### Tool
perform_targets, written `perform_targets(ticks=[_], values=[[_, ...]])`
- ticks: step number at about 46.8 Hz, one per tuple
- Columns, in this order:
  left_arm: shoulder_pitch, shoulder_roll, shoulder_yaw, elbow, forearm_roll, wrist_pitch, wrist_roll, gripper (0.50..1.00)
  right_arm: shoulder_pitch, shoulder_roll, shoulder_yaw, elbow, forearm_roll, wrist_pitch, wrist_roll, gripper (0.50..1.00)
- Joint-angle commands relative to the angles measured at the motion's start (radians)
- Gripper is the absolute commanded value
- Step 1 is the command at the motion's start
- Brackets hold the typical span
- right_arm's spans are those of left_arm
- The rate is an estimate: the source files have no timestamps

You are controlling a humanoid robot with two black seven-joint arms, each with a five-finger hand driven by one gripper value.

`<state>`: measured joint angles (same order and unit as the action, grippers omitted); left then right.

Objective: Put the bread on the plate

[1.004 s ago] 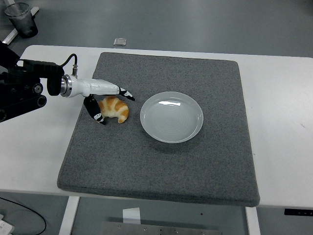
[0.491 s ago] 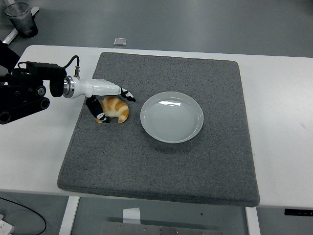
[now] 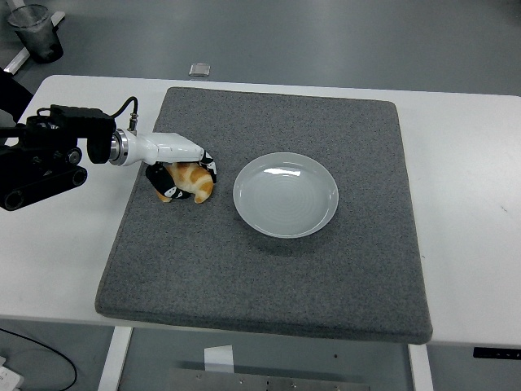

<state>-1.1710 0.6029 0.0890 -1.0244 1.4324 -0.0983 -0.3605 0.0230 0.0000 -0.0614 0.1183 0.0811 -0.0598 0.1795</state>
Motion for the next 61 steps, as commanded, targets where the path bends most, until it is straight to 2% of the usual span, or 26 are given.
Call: perform_targets(ticks=[1, 27, 48, 61], values=[[-0.001, 0.0, 0.0, 0.003, 0.005, 0.002, 0.0, 0.5, 0.0, 0.0, 0.0, 0.0, 0.0, 0.0, 0.0, 0.932], [-0.024, 0.0, -0.006, 0.006, 0.006, 0.005, 0.0, 0.5, 0.0, 0.0, 0.0, 0.0, 0.0, 0.0, 0.0, 0.932], [-0.177, 0.02, -0.015, -0.037, -0.056, -0.011, 0.0, 0.5, 0.0, 0.0, 0.0, 0.0, 0.0, 0.0, 0.0, 0.932], [-0.277, 0.066, -0.015, -0.068, -0.11, -0.018, -0.001, 0.5, 0.0, 0.0, 0.0, 0.0, -0.001, 0.0, 0.0, 0.932]])
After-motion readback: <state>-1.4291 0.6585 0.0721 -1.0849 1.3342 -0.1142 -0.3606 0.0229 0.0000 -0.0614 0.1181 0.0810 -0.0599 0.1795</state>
